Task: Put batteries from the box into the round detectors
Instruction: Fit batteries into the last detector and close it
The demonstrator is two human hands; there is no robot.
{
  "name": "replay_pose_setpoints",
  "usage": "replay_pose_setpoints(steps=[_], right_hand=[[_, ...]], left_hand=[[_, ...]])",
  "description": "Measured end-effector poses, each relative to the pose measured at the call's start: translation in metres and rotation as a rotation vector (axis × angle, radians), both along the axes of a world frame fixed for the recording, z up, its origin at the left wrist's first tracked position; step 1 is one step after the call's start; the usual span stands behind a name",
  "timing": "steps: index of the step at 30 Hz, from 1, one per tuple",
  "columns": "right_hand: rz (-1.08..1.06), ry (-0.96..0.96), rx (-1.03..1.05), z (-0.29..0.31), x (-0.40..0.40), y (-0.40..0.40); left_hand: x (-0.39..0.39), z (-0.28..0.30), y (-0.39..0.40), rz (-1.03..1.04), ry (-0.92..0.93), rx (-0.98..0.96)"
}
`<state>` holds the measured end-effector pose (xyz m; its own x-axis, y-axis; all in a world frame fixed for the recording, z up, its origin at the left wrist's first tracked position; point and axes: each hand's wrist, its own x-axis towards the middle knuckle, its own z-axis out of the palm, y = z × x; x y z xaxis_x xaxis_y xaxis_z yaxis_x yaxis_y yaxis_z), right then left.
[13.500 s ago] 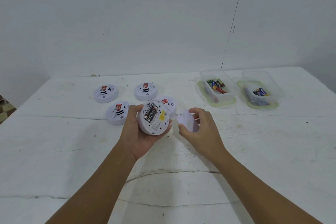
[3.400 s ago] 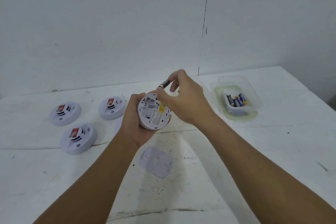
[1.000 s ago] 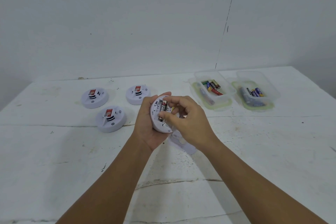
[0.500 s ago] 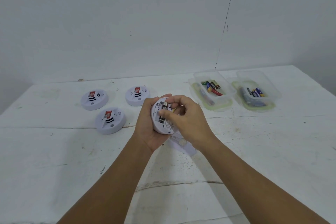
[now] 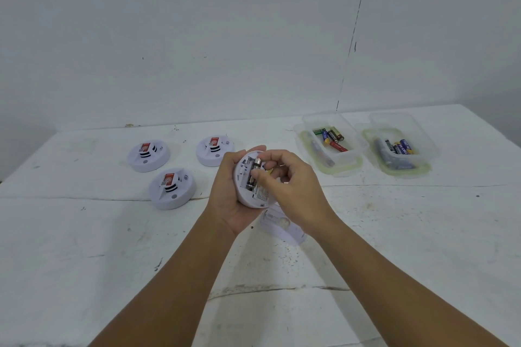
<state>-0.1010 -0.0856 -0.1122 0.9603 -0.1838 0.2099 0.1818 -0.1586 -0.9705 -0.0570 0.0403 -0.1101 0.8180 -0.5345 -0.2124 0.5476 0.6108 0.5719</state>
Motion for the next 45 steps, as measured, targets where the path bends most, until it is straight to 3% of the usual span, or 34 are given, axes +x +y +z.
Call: replay_pose_setpoints(steps=[4,14,21,45], right_hand=[[0.002,0.003,0.057,-0.001,0.002,-0.001],[-0.090,-0.022,-0.041,0.010,0.000,0.003],[-0.038,-0.048,-0.093,0.004,-0.002,0.005],[-0.128,-0.037,-0.107,0.013,-0.006,0.015]], left_hand=[[0.000,0.001,-0.002,0.000,-0.004,-0.003],[-0.003,0.005,-0.005,-0.026,0.015,-0.031],[-0.005,0.005,-0.001,-0.016,0.005,-0.021],[-0.009,0.003,0.003,-0.049,0.039,-0.092]])
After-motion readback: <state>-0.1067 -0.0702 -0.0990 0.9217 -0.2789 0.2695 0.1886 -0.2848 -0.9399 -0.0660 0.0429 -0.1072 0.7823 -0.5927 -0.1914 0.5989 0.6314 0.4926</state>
